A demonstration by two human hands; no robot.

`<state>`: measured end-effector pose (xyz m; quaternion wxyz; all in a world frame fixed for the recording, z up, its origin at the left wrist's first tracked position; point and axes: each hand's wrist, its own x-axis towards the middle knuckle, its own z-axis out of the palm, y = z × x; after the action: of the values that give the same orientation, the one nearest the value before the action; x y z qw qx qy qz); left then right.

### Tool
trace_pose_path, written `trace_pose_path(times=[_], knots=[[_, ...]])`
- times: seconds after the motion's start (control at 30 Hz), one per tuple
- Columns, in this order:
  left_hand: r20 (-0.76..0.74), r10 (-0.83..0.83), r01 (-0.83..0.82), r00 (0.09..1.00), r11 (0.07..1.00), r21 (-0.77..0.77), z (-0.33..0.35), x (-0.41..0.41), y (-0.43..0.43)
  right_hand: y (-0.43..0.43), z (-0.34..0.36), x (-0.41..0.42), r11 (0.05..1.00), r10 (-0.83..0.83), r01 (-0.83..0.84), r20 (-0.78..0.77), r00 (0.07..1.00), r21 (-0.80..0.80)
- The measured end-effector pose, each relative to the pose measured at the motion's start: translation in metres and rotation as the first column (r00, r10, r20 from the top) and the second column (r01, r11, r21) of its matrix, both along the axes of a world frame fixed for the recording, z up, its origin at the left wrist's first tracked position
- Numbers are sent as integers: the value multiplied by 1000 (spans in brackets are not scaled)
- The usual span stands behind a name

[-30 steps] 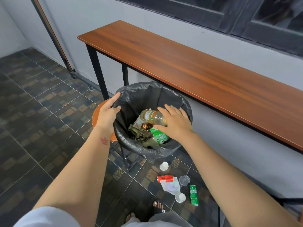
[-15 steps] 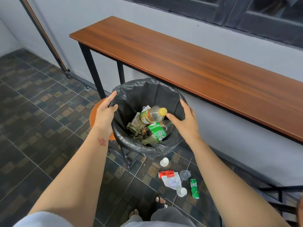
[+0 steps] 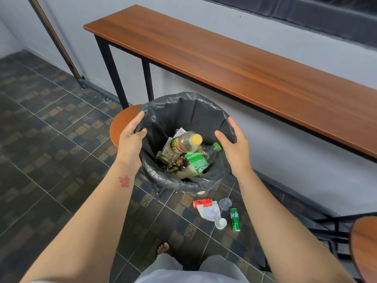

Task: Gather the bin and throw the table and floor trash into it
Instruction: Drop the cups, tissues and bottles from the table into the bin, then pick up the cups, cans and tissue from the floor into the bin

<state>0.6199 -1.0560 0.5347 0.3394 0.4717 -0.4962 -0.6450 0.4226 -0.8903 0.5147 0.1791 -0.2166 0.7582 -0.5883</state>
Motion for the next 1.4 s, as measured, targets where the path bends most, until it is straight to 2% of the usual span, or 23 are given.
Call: trace_pose_path(times=[0.23,0.43,0.6,0.9,1.13,1.4], knots=[[-41,40,-43,998,997,-64,-11,0,73,63,-13,-11,998,61,-61,10,998,1],[-35,123,-125,992,992,-35,-33,-2,161,131,-26,-29,988,143,-144,20,990,55],[22,173,-173,985,985,-20,-65,8,222,172,-46,-28,968,209,-214,49,977,129],[177,104,-115,979,992,52,-131,46,254,197,-103,-2,926,243,-277,155,957,256],[241,133,-163,961,980,111,-207,66,244,174,-188,14,906,239,-299,222,945,300],[267,266,-322,926,928,190,-349,76,224,123,-334,20,870,321,-391,255,912,301]])
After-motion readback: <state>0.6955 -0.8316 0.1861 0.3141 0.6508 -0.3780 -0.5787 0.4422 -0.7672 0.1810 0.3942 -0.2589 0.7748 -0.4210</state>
